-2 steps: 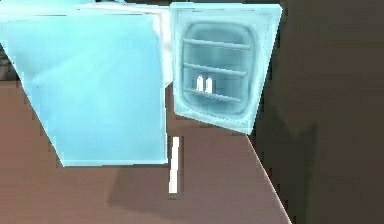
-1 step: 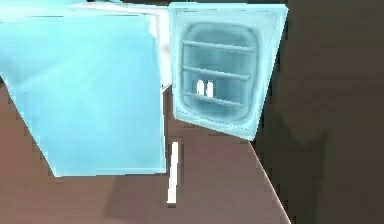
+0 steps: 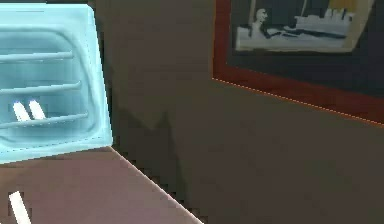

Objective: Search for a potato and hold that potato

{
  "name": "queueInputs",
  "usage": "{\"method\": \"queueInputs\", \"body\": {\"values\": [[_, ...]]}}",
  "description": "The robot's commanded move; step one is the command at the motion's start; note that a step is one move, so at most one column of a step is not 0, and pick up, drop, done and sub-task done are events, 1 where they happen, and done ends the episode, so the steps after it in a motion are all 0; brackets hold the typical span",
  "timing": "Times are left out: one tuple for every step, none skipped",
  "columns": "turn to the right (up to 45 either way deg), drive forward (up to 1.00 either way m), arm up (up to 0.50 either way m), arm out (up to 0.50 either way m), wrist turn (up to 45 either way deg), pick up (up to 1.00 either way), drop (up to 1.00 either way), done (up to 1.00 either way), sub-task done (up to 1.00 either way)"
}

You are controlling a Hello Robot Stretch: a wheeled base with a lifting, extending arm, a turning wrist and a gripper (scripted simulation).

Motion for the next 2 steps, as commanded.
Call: {"method": "queueInputs", "body": {"values": [[12.0,0.00,0.00,0.00,0.0,0.00,0.00,0.00,0.00],[45.0,0.00,0.00,0.00,0.0,0.00,0.00,0.00,0.00]]}}
